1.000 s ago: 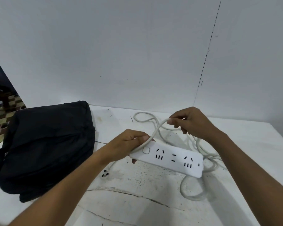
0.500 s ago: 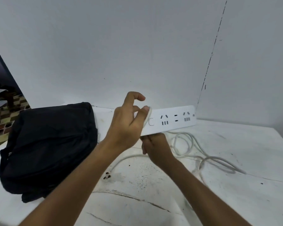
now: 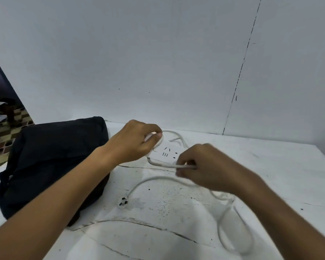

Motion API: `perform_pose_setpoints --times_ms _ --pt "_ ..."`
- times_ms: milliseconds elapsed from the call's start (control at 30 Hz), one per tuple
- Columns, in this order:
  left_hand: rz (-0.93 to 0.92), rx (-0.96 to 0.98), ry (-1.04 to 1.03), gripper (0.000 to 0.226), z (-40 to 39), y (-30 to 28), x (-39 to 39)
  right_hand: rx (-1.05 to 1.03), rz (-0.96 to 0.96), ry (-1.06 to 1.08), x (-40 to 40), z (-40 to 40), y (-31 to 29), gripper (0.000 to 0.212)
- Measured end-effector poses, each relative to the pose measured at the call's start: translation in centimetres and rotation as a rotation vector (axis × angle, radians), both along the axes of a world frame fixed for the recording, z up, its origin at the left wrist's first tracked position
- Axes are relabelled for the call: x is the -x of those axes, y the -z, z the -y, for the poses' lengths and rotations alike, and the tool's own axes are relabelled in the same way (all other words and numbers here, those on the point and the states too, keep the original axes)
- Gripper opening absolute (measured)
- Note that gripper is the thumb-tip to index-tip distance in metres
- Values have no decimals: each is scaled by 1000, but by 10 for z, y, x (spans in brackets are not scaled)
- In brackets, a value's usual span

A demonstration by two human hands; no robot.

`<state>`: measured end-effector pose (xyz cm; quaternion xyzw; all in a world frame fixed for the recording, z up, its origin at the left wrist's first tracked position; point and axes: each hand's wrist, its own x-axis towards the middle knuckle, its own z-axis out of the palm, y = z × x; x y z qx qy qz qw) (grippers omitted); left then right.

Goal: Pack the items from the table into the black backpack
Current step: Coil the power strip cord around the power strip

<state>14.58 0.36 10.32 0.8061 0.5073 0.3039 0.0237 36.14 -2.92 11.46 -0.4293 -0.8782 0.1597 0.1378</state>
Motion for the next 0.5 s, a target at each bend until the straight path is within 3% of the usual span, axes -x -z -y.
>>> perform_pose_setpoints --times_ms 100,200,367,433,500 --pt "125 163 77 27 3 -3 7 4 2 -54 -18 -15 -21 9" --pt "152 243 131 30 10 -6 1 2 -164 -152 -21 -25 -37 16" --pt "212 325 235 18 16 -5 -23 -377 -110 -255 9 -28 -42 28" --pt "356 390 280 19 21 2 -24 -365 -174 -248 7 -37 -40 30" --pt "481 399 319 24 26 6 -22 -215 -294 -233 0 -47 -36 34"
